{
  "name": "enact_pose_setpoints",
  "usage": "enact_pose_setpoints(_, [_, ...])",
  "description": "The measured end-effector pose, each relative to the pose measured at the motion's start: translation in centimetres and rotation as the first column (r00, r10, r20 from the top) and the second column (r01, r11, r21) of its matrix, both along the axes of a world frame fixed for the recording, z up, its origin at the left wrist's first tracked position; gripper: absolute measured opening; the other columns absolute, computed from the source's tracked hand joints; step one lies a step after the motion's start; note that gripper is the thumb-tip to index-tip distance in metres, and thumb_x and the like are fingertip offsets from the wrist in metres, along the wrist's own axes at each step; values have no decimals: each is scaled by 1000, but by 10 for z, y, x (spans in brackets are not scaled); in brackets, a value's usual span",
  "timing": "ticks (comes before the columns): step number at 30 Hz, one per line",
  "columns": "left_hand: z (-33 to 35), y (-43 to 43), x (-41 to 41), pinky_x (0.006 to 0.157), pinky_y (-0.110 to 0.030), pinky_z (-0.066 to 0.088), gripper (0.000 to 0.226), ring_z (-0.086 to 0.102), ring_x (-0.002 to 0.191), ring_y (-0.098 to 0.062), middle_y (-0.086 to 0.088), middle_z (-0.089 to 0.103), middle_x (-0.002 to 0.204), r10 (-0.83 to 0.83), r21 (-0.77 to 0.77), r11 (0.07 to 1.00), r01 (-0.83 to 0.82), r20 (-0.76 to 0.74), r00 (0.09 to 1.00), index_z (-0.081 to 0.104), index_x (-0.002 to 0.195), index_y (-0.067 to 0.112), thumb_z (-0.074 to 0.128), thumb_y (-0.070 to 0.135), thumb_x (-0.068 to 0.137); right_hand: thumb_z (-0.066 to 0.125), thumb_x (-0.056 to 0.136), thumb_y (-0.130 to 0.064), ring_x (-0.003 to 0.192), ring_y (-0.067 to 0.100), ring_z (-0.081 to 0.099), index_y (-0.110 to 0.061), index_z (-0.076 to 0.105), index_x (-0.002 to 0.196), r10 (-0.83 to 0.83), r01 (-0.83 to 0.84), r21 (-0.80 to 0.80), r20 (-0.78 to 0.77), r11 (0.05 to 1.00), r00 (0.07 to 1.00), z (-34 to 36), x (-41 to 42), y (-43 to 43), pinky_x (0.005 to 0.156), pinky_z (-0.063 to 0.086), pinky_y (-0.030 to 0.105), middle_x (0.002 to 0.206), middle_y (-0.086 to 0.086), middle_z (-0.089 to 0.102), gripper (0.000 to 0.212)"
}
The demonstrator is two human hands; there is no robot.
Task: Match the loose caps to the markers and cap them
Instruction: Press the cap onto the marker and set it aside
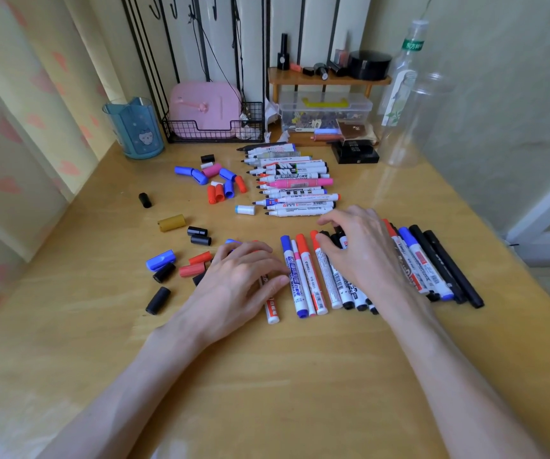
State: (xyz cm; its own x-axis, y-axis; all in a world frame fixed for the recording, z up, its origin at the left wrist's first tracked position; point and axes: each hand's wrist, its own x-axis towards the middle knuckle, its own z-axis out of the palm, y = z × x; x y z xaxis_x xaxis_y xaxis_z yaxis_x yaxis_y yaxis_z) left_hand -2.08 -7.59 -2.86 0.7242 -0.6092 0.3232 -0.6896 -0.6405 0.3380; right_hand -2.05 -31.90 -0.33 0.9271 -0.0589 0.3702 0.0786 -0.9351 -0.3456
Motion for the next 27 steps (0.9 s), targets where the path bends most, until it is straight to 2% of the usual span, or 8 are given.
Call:
enact_pose_setpoints(4, [0,2,1,104,-34,35,39,49,134,-4,21,68,122,6,-15,1000,-7,-19,1000,70,121,34,41,56,107,71,96,-34,111,25,56,-23,70,123,-4,5,-26,1,1000,1000,1,15,3,95,45,41,118,3,67,29])
enact_pose_setpoints(9, [5,8,2,105,-39,38,36,49,134,-4,20,67,124,18,-32,999,-18,-20,1000,70,124,34,44,53,107,68,98,-33,125,26,56,-21,65,131,55,-62,-100,-71,993,996,5,43,12,100,38,42,134,3,66,36])
enact_pose_setpoints(12, [7,16,4,106,-39,40,33,51,132,-5,18,68,123,56,-67,996,-56,6,998,71,124,31,48,49,107,68,98,-35,124,24,57,-23,65,131,72,-88,-140,-115,986,991,3,54,18,97,34,41,131,2,67,35])
enact_pose_setpoints(16, [9,33,10,99,-44,46,27,58,121,-10,15,68,118,169,-156,974,-164,15,986,70,121,29,52,42,106,74,94,-34,116,25,56,-25,70,124,52,-64,-141,-84,988,995,3,60,18,95,35,40,120,3,67,32])
enact_pose_setpoints(22, [12,52,18,93,-48,52,17,62,110,-15,12,69,109,276,-214,941,-263,32,961,72,117,27,63,26,103,78,91,-33,116,25,55,-25,74,115,40,-57,-136,-126,989,991,3,63,18,94,33,40,118,2,70,25])
enact_pose_setpoints(27, [14,58,19,84,-49,53,9,61,101,-18,14,67,99,313,-199,931,-305,10,950,74,101,30,66,34,99,72,96,-27,106,19,62,-23,69,111,146,-144,-104,7,984,989,7,54,26,88,26,33,110,-4,74,16])
